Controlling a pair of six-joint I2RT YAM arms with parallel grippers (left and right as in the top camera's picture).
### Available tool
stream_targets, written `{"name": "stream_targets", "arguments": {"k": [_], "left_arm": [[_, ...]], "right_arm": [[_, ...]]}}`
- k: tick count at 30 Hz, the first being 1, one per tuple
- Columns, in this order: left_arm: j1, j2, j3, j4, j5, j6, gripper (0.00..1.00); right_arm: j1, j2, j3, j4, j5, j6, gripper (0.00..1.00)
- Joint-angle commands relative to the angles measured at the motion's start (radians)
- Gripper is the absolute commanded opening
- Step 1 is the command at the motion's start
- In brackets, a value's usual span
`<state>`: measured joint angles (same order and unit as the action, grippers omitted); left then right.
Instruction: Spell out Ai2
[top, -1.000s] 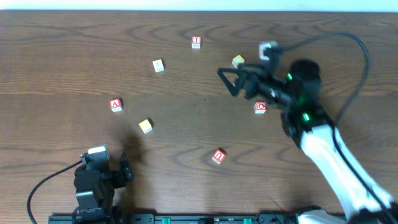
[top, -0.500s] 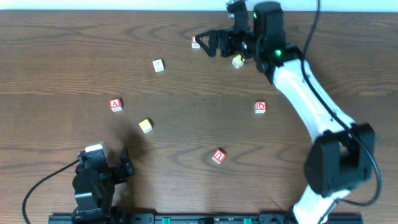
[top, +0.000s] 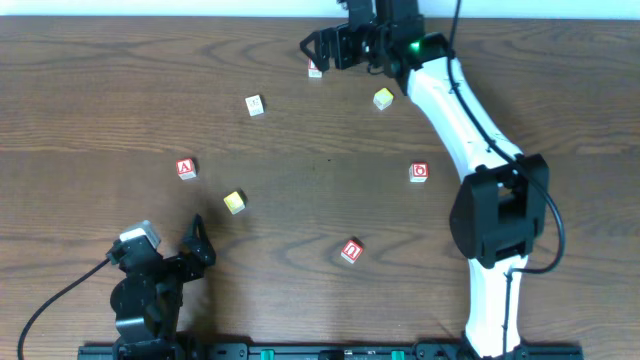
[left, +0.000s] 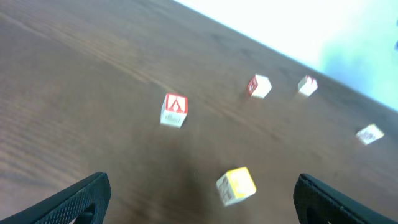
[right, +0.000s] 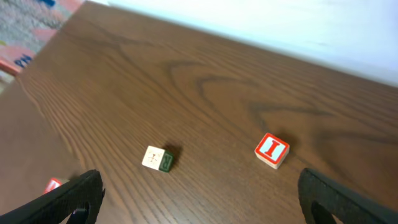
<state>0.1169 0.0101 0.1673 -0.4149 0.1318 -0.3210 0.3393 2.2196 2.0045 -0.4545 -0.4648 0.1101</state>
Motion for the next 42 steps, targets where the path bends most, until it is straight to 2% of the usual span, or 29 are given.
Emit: {"name": "stream_targets", "arguments": {"k": [1,5,10,13,17,21,25,33,42], "left_arm": [[0.000,-0.005,-0.008,0.048,0.004,-0.028,0.95],[0.000,0.040,-0.005,0.105,0.028,-0.076,0.95],[0.000,0.269,0.094,0.096,0.030,-0.071,0.96],[0.000,0.471,0.220,0.059,0.018,0.006,0.95],[0.000,0.801,0.474,-0.085,-0.037,0.146,0.96],[0.000,1.043,0.669,-0.175,-0.069,0.214,0.95],[0.001,1.212,0.787,-0.207,-0.081,0.243,0.95],[0.000,1.389,0.838,-0.228,-0.079,0.266,0.95],[0.000,1.417,0.838,-0.217,-0.078,0.266,0.95]], "right_arm": [[0.025,0.010,0.023,0.018,0.027,-0.090,0.99],[0.056,0.018,0.026,0.050,0.190,-0.089,0.99],[0.072,0.035,0.043,0.074,0.294,-0.053,0.99],[0.062,0.067,0.066,0.085,0.296,0.021,0.99],[0.061,0.148,0.148,0.080,0.292,0.082,0.99],[0.061,0.249,0.294,0.021,0.290,0.131,0.99],[0.056,0.350,0.441,-0.023,0.266,0.174,0.99],[0.055,0.428,0.492,-0.035,0.312,0.181,0.98],[0.061,0.480,0.492,-0.039,0.364,0.181,0.96]]}}
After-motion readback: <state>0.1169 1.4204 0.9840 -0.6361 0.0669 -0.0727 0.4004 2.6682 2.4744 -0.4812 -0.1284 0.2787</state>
